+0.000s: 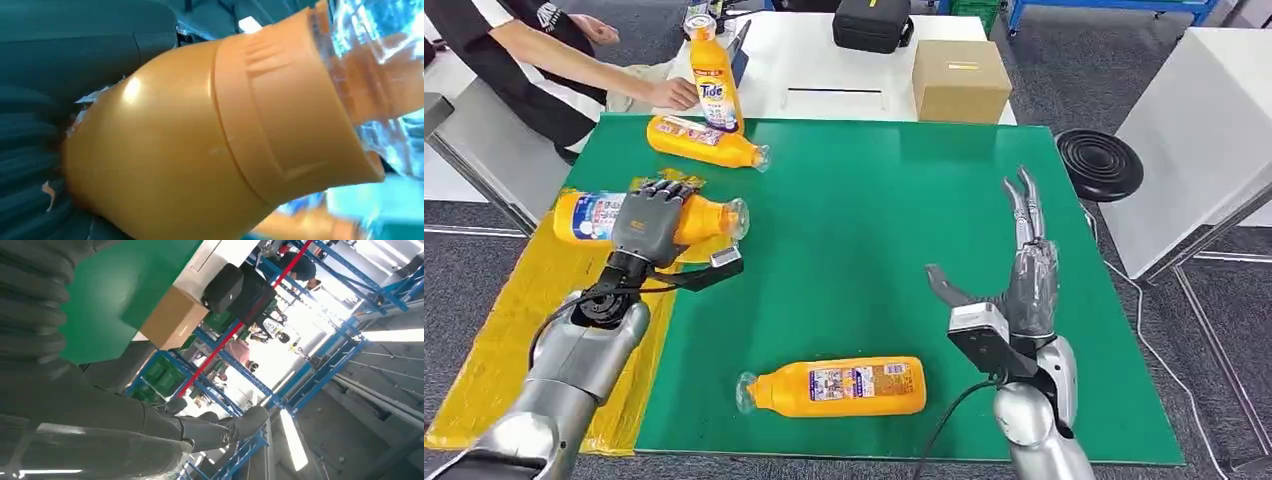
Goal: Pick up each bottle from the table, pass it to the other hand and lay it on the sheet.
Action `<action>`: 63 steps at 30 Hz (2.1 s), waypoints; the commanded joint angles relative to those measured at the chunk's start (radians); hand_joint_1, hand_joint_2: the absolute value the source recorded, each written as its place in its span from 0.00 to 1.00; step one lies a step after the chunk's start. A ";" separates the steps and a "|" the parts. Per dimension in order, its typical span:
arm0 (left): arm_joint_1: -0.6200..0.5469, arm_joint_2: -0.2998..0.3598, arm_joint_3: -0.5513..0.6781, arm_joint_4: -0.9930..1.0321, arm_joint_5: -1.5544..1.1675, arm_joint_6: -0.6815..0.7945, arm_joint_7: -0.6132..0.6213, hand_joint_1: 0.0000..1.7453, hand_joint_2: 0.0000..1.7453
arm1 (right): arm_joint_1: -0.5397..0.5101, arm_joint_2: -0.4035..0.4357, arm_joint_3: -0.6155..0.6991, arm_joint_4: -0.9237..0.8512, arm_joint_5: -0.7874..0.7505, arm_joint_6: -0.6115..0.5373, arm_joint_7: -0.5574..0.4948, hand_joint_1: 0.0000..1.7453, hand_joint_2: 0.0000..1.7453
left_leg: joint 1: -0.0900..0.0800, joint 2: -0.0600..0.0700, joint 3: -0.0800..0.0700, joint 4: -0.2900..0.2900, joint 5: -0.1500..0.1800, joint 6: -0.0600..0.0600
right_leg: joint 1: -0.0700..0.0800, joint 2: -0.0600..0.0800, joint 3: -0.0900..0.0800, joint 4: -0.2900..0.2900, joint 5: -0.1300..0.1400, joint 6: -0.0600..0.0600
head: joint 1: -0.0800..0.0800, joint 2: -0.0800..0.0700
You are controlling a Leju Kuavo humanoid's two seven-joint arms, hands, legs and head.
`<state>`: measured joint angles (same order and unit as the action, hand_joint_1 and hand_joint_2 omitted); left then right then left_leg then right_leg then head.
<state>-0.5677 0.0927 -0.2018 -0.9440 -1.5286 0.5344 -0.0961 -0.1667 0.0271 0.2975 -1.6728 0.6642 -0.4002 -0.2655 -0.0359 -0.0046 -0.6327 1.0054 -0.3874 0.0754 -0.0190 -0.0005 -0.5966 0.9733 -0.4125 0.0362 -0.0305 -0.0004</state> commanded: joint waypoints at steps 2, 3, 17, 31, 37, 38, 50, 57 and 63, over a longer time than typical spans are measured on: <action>-0.122 0.027 0.050 0.327 -0.039 -0.164 0.109 1.00 1.00 | -0.005 0.013 -0.038 0.028 0.011 0.032 0.023 0.00 1.00 | 0.001 -0.001 0.002 -0.001 0.000 -0.004 | 0.001 -0.001 0.003 -0.001 0.000 -0.002 | 0.001 0.000; -0.128 0.026 0.058 0.346 -0.039 -0.179 0.110 1.00 1.00 | -0.006 0.016 -0.039 0.034 0.014 0.033 0.022 0.00 1.00 | 0.002 0.000 0.004 -0.001 -0.001 -0.007 | 0.002 0.000 0.004 -0.002 0.000 -0.003 | 0.000 0.000; -0.186 0.032 0.108 0.508 -0.033 -0.389 0.153 1.00 1.00 | -0.040 0.043 -0.049 0.087 0.051 0.074 0.048 0.00 1.00 | 0.002 0.001 0.002 0.000 0.000 -0.005 | 0.001 0.001 0.003 -0.001 0.000 -0.002 | 0.000 0.000; -0.178 0.030 0.127 0.530 -0.005 -0.465 0.130 0.00 1.00 | -0.058 0.043 -0.042 0.122 0.057 0.088 0.054 0.00 1.00 | 0.003 0.002 0.004 -0.002 0.000 -0.008 | 0.001 0.002 0.005 -0.002 0.000 -0.003 | 0.000 0.000; -0.180 0.017 0.129 0.524 0.009 -0.480 0.120 0.00 1.00 | -0.067 0.045 -0.040 0.146 0.058 0.087 0.057 0.00 1.00 | 0.002 0.001 0.003 -0.001 0.001 -0.006 | 0.001 0.001 0.004 -0.001 0.000 -0.002 | 0.000 0.000; -0.179 0.016 0.129 0.521 0.011 -0.480 0.120 0.00 1.00 | -0.068 0.046 -0.040 0.149 0.058 0.087 0.057 0.00 1.00 | 0.003 0.002 0.005 -0.002 0.000 -0.008 | 0.001 0.002 0.006 -0.002 0.000 -0.003 | 0.000 0.000; -0.016 -0.012 0.165 0.093 0.496 -0.584 -0.311 0.00 1.00 | -0.053 0.031 -0.043 0.164 0.051 0.090 0.057 0.00 1.00 | 0.003 0.000 0.006 -0.003 0.001 -0.010 | 0.001 0.000 0.008 -0.004 0.000 -0.003 | 0.000 0.000; 0.158 0.066 0.124 -0.360 0.870 -0.747 -0.413 0.00 1.00 | -0.054 0.021 -0.054 0.160 0.047 0.104 0.064 0.00 1.00 | 0.004 0.006 0.005 -0.001 -0.002 -0.011 | 0.002 0.006 0.006 -0.002 0.000 -0.004 | 0.000 0.000; 0.169 0.067 0.127 -0.400 0.907 -0.773 -0.423 0.00 1.00 | -0.053 0.021 -0.055 0.160 0.048 0.107 0.065 0.00 1.00 | 0.003 -0.001 0.003 -0.001 0.000 -0.009 | 0.001 0.000 0.002 -0.002 0.000 -0.004 | 0.000 0.000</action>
<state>-0.4443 0.1190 -0.0664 -1.1740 -0.6298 -0.2209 -0.5196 -0.1955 0.0591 0.2533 -1.5671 0.7145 -0.3002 -0.2041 -0.0345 -0.0068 -0.6338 1.0051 -0.3862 0.0731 -0.0195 -0.0010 -0.5976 0.9731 -0.4126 0.0352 -0.0301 -0.0004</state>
